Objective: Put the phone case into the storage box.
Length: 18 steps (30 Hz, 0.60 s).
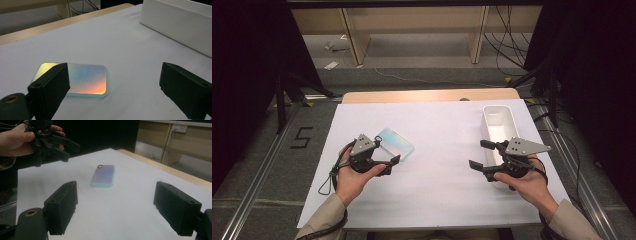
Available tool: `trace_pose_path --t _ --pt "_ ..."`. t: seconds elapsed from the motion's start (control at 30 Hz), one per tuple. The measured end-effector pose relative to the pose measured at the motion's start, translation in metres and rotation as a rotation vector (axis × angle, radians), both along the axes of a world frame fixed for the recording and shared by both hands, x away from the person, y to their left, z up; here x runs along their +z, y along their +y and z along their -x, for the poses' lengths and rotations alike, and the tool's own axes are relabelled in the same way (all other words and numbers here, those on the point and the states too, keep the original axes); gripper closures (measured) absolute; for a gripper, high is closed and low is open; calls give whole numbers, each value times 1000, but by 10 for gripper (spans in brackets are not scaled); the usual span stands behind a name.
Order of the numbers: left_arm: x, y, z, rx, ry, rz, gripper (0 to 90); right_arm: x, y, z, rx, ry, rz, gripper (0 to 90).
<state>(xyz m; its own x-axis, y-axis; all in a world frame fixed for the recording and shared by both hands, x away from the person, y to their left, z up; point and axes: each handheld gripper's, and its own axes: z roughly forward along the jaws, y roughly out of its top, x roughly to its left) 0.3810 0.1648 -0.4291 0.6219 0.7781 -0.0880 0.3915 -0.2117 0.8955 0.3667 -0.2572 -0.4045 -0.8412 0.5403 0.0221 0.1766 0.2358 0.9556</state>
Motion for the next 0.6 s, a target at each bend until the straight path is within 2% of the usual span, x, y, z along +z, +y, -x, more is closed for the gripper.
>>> trace_pose_path --t 0.27,0.4,0.43,0.53,0.57,0.6 --pt "0 1 0 3 1 -4 99 1 0 1 3 1 -2 203" --pt "1 1 -1 35 -8 -8 206 1 0 1 2 0 -4 204" --pt "1 1 -4 44 -5 -7 206 1 0 0 1 0 -3 204" --pt "0 0 -11 35 1 3 418 1 1 -2 -3 3 -8 205" --pt "0 -1 -15 38 14 4 573 2 2 -3 -5 1 -13 205" --pt "-1 -1 -18 42 28 13 573 2 2 -3 -5 1 -13 205"
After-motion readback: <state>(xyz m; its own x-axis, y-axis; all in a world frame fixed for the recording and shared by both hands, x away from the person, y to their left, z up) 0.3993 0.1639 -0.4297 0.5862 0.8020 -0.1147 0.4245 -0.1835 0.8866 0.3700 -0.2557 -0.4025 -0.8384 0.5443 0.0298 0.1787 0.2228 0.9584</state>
